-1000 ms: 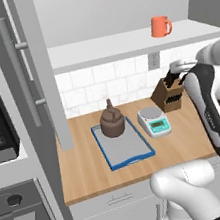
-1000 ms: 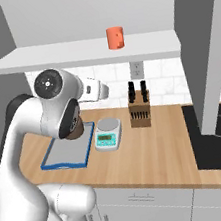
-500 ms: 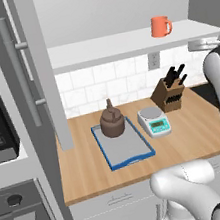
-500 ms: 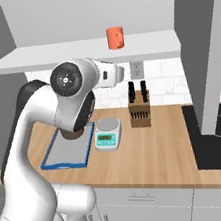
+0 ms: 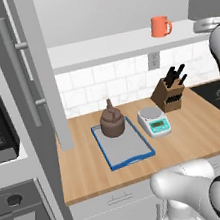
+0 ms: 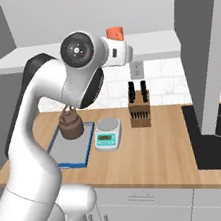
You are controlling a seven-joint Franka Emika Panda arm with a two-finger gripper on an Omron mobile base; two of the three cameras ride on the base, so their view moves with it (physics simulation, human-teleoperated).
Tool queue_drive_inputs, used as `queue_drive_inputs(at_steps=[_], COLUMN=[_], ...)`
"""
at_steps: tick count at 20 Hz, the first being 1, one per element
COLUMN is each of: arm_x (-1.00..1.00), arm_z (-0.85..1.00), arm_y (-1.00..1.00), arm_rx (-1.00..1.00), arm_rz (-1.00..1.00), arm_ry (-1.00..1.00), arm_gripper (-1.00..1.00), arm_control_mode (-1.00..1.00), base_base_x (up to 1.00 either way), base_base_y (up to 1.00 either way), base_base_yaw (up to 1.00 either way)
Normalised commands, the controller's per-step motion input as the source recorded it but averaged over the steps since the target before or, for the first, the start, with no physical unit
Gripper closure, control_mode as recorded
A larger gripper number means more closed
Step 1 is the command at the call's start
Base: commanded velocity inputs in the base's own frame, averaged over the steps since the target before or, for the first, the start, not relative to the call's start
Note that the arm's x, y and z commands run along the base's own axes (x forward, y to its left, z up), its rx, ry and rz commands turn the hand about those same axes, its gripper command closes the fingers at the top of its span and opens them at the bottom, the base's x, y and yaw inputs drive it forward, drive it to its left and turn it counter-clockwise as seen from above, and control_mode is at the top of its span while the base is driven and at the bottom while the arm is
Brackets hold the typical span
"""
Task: Pick the kettle from the counter and place it on the tray. Then pick the mug from the cabinet and place it on the tray. Then close the cabinet doors.
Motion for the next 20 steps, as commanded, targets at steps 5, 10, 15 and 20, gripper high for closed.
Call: queue_drive_inputs(at_steps=[5, 10, 15, 20], arm_x=[0.32, 0.37, 0.31, 0.29], arm_z=[-0.03, -0.01, -0.04, -0.04], arm_y=[0.01, 0.00, 0.00, 0.00], arm_rx=[0.00, 0.00, -0.02, -0.02], arm_rz=[0.00, 0.01, 0.00, 0.00], arm_ry=[0.00, 0.02, 0.07, 0.04], arm_gripper=[-1.00, -1.00, -1.00, -1.00], arm_control_mode=[-1.00, -1.00, -1.00, -1.00], base_base_x=[0.00, 0.00, 0.00, 0.00], base_base_y=[0.00, 0.00, 0.00, 0.00], base_base_yaw=[0.00, 0.00, 0.00, 0.00])
